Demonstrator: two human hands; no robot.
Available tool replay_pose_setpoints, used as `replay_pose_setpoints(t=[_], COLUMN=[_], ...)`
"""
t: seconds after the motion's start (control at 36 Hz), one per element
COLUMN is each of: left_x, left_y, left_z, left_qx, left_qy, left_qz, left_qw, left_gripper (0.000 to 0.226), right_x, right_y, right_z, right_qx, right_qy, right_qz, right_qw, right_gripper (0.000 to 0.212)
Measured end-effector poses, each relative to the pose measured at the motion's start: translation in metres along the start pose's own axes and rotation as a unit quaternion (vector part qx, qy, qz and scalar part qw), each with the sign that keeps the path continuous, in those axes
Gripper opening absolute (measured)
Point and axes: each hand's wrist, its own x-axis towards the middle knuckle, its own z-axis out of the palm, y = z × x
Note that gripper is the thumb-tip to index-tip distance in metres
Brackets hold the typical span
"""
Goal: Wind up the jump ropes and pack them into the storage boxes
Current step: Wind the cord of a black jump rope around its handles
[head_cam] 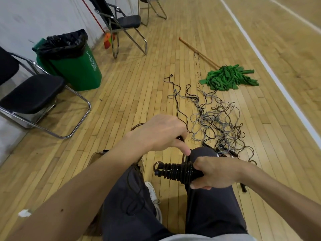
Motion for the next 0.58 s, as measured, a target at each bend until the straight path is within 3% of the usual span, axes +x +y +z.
replay_pose_setpoints(t=[0.33,0.58], left_x=[-0.001,-0.01], left_y=[-0.011,-0.013], left_z=[0.003,0.009], left_qx=[-0.201,-0.432], left_qy=[-0.025,-0.033], left_qz=[-0.017,-0.007], left_qw=[0.979,0.901], left_gripper=[0.05,0.036], right_x=[-0.02,-0.034], right_y=[-0.008,-0.001], right_z=[0.001,-0.002], right_qx=[0.035,0.115], right_qy=[-0.015,-0.02], right_qz=[-0.068,-0.154], right_qw=[0.997,0.981], right_gripper=[0.037,0.036])
